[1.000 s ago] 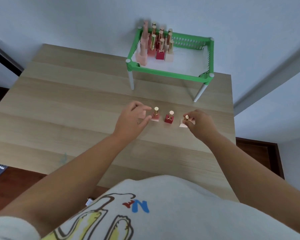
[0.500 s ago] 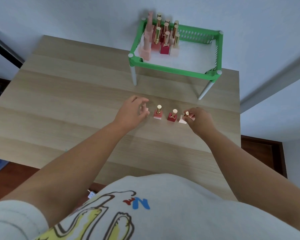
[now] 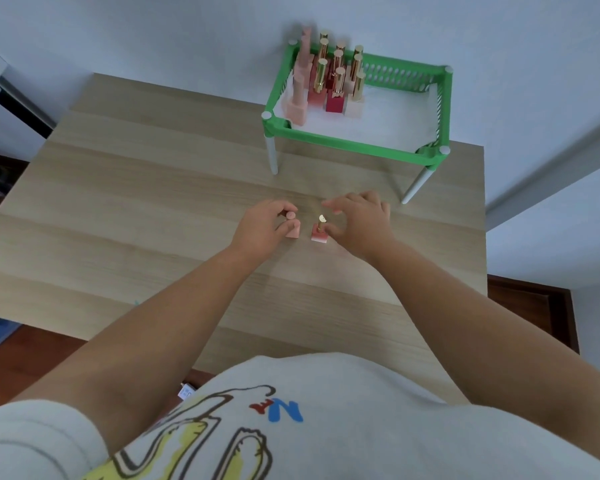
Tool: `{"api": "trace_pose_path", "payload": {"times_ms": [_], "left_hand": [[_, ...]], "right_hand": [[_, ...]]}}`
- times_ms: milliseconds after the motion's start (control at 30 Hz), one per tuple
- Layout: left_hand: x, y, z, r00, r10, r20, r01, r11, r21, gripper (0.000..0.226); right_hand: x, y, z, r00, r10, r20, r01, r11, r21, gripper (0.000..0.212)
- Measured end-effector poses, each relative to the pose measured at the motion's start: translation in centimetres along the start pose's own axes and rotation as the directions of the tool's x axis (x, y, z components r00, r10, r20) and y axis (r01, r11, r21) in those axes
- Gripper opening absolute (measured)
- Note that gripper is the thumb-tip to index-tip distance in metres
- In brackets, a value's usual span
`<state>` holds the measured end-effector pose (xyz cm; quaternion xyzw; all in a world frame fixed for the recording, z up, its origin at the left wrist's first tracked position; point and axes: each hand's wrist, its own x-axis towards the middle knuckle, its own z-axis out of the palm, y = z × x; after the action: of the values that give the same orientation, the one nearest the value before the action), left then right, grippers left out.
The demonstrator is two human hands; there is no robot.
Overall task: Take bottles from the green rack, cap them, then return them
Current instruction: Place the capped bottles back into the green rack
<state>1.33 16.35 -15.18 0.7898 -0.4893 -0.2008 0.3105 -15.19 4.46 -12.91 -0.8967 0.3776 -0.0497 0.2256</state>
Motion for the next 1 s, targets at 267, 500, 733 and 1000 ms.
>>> {"api": "trace_pose_path", "payload": {"times_ms": [267,500,733,1000], "left_hand": [[-0.2,0.6,-1.4,0.997,0.073,-0.035,-0.073,0.997,-0.002,0.017],[2.9,3.5,-5.6,0.967,0.160,-0.199,-0.183,0.977,-0.105,0.024],[8.4,6.8,-9.5,0.915,0.247,-0.319,-0.291,0.952,-0.097,0.022],[12.4,7.4,-9.4,0.911,0.267,-0.313,-0.292,0.956,-0.037,0.018]], "right_hand": [[1.0,-0.7,1.1,0.994,0.027,0.104,-0.021,0.998,-0.058,0.011],[2.4,-1.5,-4.1,0.999,0.031,-0.021,-0.029,0.997,0.065,0.015],[5.6,-3.6,-11.8,0.974,-0.012,-0.226,0.063,0.973,0.222,0.016],[10.0,-3.1,-13.7,0.971,-0.019,-0.240,0.074,0.973,0.218,0.018]]}}
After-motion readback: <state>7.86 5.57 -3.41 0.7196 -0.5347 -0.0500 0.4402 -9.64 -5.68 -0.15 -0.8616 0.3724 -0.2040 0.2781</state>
